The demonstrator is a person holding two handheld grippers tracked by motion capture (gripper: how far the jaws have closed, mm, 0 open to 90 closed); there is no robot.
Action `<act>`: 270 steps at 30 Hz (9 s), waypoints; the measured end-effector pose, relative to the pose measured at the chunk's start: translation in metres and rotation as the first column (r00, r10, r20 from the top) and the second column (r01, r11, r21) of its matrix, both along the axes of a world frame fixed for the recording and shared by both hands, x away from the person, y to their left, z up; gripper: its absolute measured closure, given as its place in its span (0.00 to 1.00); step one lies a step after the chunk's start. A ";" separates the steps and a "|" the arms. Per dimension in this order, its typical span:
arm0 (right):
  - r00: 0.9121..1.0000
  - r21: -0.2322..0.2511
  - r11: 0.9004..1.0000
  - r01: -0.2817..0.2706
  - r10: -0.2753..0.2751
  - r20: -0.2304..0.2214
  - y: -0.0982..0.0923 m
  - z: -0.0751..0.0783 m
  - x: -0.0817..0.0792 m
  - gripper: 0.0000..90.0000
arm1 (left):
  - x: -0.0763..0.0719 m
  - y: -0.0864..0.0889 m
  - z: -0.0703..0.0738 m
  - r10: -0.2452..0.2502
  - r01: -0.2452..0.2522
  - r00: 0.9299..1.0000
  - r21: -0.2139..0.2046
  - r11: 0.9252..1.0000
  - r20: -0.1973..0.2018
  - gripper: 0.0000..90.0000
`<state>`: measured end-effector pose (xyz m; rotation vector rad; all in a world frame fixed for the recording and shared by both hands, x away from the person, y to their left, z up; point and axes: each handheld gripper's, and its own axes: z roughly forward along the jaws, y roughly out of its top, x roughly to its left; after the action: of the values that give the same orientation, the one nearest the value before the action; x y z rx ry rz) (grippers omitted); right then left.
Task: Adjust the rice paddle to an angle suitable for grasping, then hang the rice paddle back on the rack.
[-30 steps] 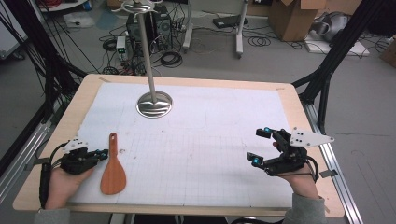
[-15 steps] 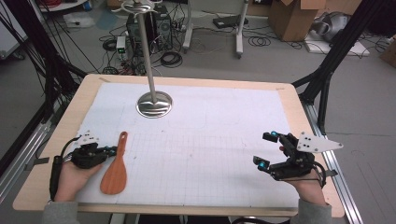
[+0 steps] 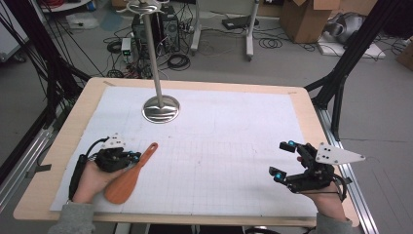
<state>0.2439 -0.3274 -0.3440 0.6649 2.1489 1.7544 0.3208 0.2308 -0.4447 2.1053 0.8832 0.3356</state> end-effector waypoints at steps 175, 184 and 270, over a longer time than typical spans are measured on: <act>0.996 -0.005 0.996 -0.089 0.089 0.009 0.011 0.004 0.005 0.16 | 0.013 -0.027 0.035 -0.109 0.232 0.942 0.383 0.894 -0.316 0.63; 0.996 -0.010 0.996 -0.088 0.088 0.003 0.011 0.004 0.004 0.16 | 0.009 -0.015 0.032 -0.135 0.220 0.953 0.315 0.923 -0.272 0.72; 0.993 0.007 0.995 -0.097 0.098 -0.069 0.005 -0.016 0.023 0.16 | 0.026 0.040 0.148 0.044 -0.012 0.978 -0.156 0.988 0.202 0.73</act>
<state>0.2668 -0.3226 -0.3599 0.6406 2.2600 1.8105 0.3468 0.2706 -0.2962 1.8792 0.7915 0.4753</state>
